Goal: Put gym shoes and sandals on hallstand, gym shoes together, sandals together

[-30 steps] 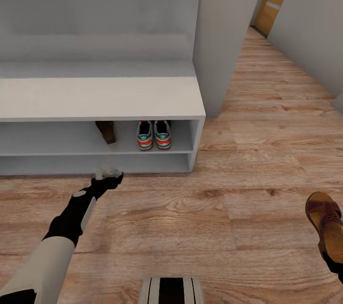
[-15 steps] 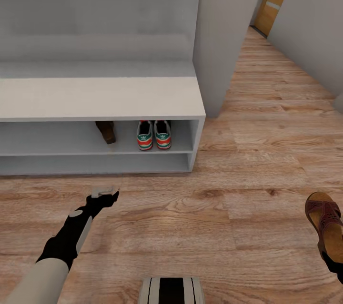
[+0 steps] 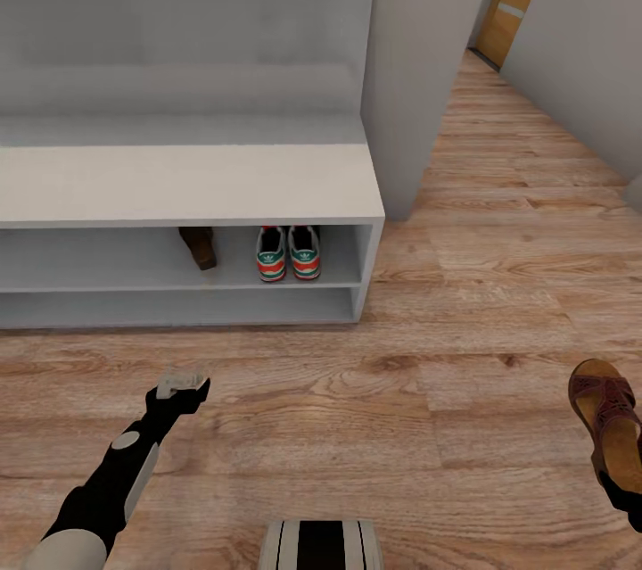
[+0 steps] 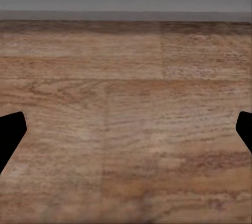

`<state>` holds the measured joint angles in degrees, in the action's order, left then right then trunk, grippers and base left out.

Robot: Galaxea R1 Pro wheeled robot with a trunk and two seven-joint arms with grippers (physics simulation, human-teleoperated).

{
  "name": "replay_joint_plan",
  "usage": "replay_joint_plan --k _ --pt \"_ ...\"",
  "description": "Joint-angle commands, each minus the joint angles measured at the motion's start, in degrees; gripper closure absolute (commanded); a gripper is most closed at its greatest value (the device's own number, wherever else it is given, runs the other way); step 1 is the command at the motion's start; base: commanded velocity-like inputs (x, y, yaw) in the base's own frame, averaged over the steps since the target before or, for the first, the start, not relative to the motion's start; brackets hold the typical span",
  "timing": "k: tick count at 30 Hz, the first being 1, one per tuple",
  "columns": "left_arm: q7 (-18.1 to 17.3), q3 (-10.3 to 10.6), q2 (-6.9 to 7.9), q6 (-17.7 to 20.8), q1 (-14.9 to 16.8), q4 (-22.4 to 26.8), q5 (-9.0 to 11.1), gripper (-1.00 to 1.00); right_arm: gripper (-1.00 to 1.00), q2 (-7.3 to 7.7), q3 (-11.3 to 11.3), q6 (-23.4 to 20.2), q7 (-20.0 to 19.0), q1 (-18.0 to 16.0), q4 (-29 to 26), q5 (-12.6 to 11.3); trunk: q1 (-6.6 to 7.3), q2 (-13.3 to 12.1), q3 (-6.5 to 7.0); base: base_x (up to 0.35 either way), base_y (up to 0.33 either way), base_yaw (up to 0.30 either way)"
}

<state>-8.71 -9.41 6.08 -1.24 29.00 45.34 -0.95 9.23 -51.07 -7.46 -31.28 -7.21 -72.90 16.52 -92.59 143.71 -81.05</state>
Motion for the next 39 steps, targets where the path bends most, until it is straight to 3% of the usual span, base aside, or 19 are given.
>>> replay_joint_plan --k 1,11,19,26,31,35,39 --pt "0.00 0.00 0.07 -0.16 -0.19 0.05 0.01 -1.00 1.00 -0.18 0.00 -0.10 0.00 0.00 -0.15 -0.14 0.00 0.00 0.00 0.000 0.000 0.000" --pt "-0.07 -0.05 0.65 -1.65 -2.44 0.86 0.13 -1.00 1.00 -1.55 0.02 -0.10 -0.14 0.25 -1.96 -0.08 0.00 0.00 0.00 0.000 0.030 0.000" --pt "-0.07 -0.12 0.71 -2.39 -6.76 6.45 0.22 -1.00 1.00 -2.18 1.46 -0.09 -0.11 0.33 -2.20 0.05 0.00 0.00 0.00 0.000 0.176 0.000" --pt "-2.20 -0.84 1.06 -2.32 -8.13 8.19 0.26 -1.00 1.00 -2.52 2.40 -0.14 -0.04 0.35 -2.25 0.11 0.00 0.00 0.00 0.000 0.066 0.000" --pt "-6.69 -3.59 1.79 -2.30 -8.43 8.52 0.27 -1.00 1.00 -2.59 2.59 -0.14 -0.08 0.37 -2.30 0.10 0.00 0.00 0.00 0.000 0.017 0.000" --pt "-9.72 -8.12 2.18 -2.40 -8.59 8.58 0.15 -1.00 1.00 -2.62 2.68 -0.11 -0.09 0.41 -2.27 0.09 0.00 0.00 0.00 0.000 0.010 0.000" --pt "-10.98 -10.86 2.35 -2.50 -8.65 8.60 -0.06 -1.00 1.00 -2.63 2.71 -0.10 -0.06 0.43 -2.17 0.09 0.00 0.00 0.00 0.000 0.072 0.000"
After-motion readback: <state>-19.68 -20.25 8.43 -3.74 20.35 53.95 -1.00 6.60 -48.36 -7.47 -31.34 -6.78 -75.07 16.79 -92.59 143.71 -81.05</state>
